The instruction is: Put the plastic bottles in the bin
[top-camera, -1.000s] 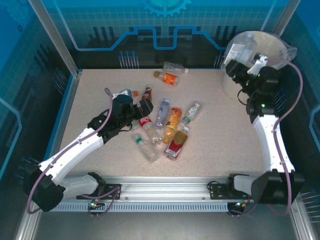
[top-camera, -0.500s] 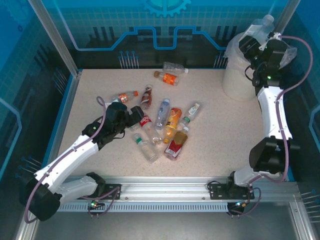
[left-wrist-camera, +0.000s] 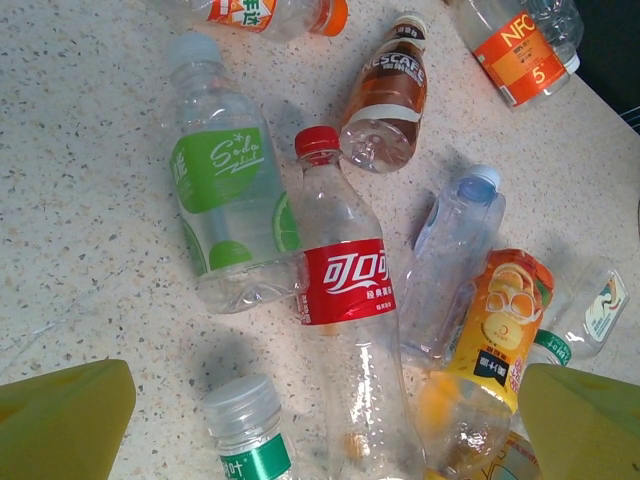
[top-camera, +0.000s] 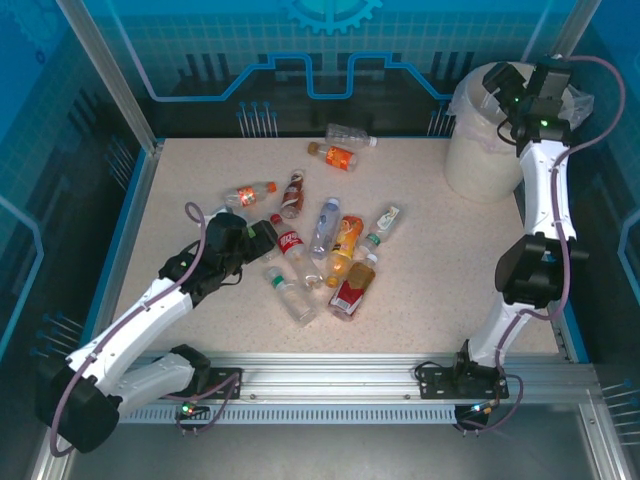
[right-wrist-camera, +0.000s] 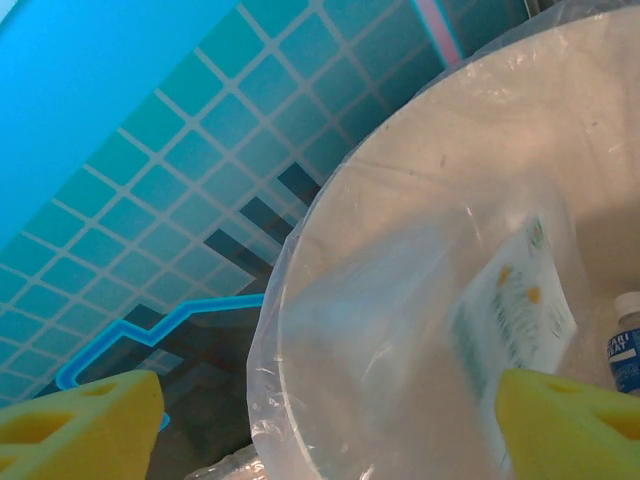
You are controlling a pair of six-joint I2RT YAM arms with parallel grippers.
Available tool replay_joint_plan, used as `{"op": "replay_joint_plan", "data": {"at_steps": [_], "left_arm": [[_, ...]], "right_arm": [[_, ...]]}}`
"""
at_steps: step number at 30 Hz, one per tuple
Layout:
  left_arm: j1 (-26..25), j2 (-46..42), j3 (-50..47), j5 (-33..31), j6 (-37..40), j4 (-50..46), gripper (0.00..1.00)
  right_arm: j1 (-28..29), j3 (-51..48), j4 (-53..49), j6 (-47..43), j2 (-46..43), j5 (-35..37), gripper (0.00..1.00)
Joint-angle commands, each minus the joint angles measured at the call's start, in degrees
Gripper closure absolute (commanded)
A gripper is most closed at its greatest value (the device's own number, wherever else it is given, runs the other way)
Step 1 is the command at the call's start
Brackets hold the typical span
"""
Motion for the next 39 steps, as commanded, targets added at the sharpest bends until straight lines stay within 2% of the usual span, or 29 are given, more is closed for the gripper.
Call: {"op": "replay_joint_plan", "data": {"at_steps": [1,6,9,15,21,27,31,34,39], "left_arm": [[0.74,1.59,1.01,-0.49,-1.12,-1.3,0.01],[0.84,5.01,5.67,-0.73,-1.09,-6.04,0.01],[1.08,5.93,6.49,-1.35,-2.59,-6.9,0.01],[2.21,5.91,5.84,-3.81,-4.9,-6.36,0.01],[3.03,5.64,6.41,-5.76,-5.82,-8.21,0.01],[3.21,6.61,6.9,-7.19,-5.36,-11.2,0.01],[3.55,6.63,6.58,-6.47,-4.3,-12.18,0.01],[3.65,6.69,6.11,-4.92,-4.08,-12.44,0.01],[3.65,8.0,6.3,-3.49,-2.66,-13.49,0.01]], "right_arm": [[-0.42,1.73,-2.4,-2.4,-0.81,0.58,0.08],[-0.1,-5.58,1.92,-3.7,-4.66,-1.99,0.01],[1.2,-11.14,6.41,-5.65,-7.57,-4.94,0.0],[5.46,-16.27,8.23,-13.37,-12.2,-11.31,0.0],[13.46,-20.7,7.75,-25.56,-17.96,-14.05,0.0],[23.99,-30.4,10.36,-33.71,-25.06,-17.12,0.0],[32.72,-31.21,8.72,-38.82,-26.02,-14.3,0.0],[36.43,-33.08,8.35,-36.27,-26.46,-11.0,0.0],[37.17,-42.6,12.91,-28.32,-28.91,-11.95,0.0]]}}
